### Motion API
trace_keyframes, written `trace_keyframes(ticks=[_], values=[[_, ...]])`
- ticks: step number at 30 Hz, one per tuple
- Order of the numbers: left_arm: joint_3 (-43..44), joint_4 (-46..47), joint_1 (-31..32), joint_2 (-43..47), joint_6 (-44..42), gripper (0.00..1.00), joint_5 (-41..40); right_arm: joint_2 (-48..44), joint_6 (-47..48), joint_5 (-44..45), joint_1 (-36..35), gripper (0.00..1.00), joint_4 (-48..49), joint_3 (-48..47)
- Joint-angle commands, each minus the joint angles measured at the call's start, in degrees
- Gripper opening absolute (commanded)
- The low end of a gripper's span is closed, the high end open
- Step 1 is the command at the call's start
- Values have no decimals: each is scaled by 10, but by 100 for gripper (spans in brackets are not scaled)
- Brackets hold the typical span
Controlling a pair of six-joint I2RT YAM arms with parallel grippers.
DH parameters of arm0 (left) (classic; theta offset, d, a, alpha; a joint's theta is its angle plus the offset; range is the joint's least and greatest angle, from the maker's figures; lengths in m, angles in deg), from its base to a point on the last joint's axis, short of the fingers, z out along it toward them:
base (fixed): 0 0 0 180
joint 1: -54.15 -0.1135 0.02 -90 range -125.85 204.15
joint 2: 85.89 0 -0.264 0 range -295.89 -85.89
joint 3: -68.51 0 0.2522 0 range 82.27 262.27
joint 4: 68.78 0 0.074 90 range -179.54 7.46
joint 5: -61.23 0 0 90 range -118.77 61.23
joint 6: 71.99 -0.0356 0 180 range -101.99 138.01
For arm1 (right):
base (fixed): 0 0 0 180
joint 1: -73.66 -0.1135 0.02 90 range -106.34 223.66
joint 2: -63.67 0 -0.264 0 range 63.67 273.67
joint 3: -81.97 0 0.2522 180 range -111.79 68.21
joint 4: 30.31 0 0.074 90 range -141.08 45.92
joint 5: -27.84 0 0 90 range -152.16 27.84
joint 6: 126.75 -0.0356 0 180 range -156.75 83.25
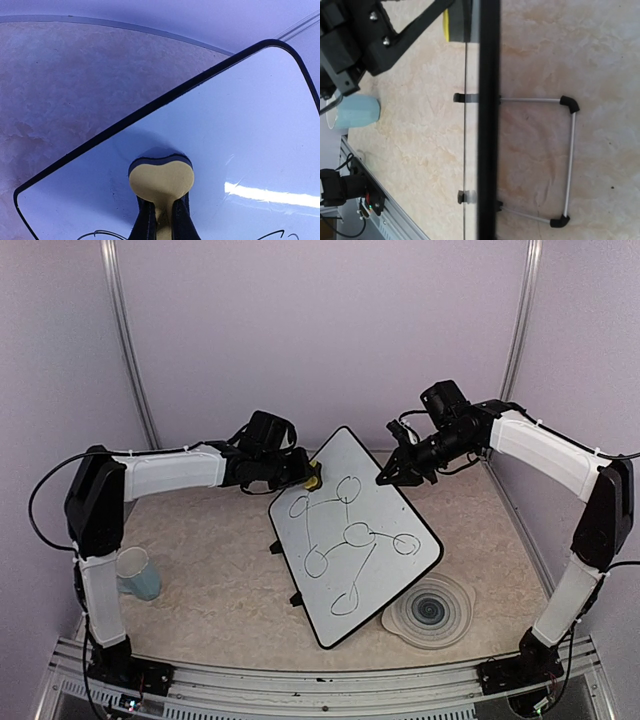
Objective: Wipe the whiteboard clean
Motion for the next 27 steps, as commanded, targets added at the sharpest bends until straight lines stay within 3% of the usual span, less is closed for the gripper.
trace_keyframes(ticks=[1,12,22,27], values=[[-70,9,20,-18,26,0,88,-18,75,-48,-12,0,63,1],[-202,4,-13,-6,43,0,33,-21,70,-35,-11,0,61,8],[-122,19,73,33,5,0,53,-27,58,-31,-11,0,83,28],[-122,40,78,42,34,0,53,-34,50,-27,-11,0,93,41]])
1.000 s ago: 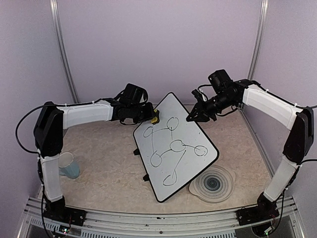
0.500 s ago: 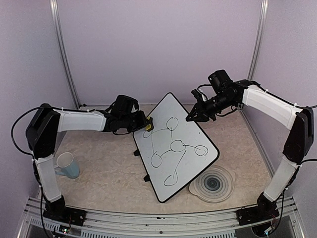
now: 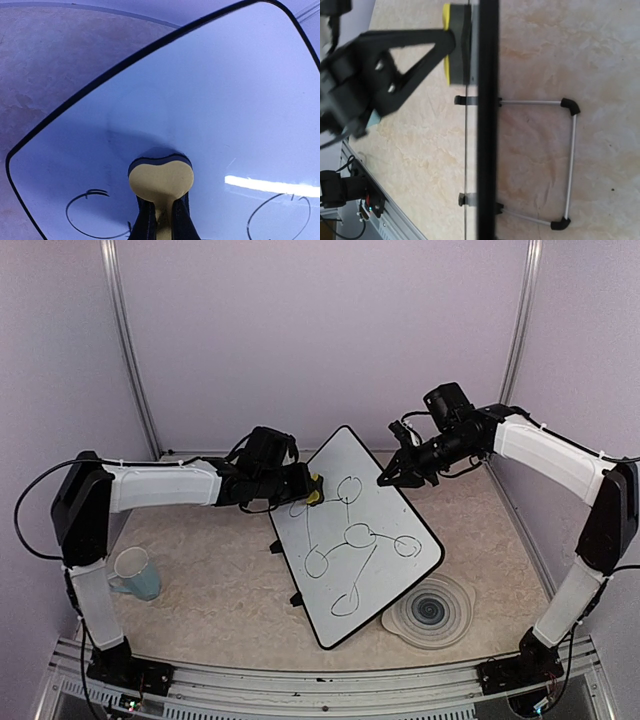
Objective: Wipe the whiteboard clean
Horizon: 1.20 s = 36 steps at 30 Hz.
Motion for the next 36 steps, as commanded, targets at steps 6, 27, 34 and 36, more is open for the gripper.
trace_keyframes(ticks=[6,27,34,36], values=[[-106,15,13,-14,43,0,67,-23,48,-17,-12,0,65,20],[-110,16,-8,-9,3,0,50,-29,48,-18,-12,0,72,34],[1,5,17,-20,4,0,65,-26,48,-26,-12,0,74,34],[15,9,14,-28,7,0,72,-26,48,-26,-12,0,75,34]])
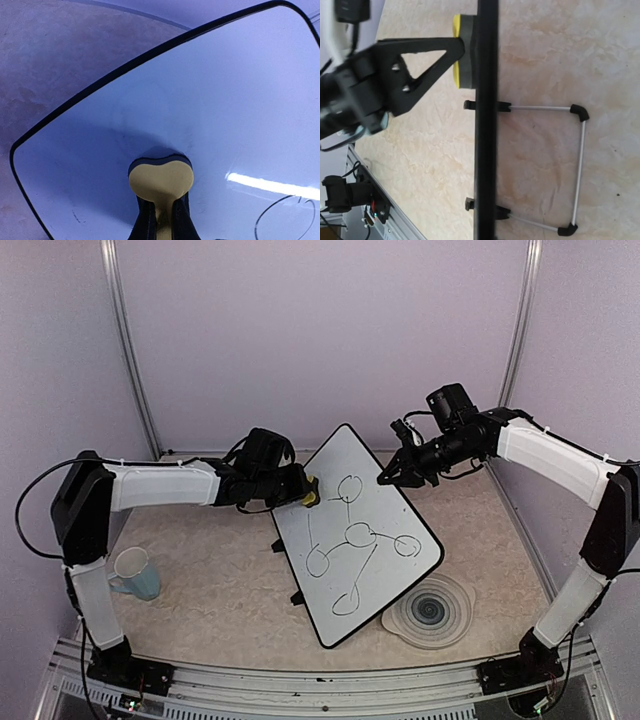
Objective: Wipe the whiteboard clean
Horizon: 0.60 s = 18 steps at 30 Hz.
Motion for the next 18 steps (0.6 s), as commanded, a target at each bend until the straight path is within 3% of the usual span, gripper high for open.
trace_keyframes(ticks=[1,8,13,18], values=[[35,11,20,-36,-4,0,77,-7,65,-25,-11,0,41,7],[-33,31,-30,-54,47,0,93,-6,59,-23,-11,0,42,9],[-57,-7,-51,-66,30,0,82,-5,56,-21,-11,0,45,8],[-49,-11,-24,-29,-14,0,63,-7,42,-29,-11,0,57,19]])
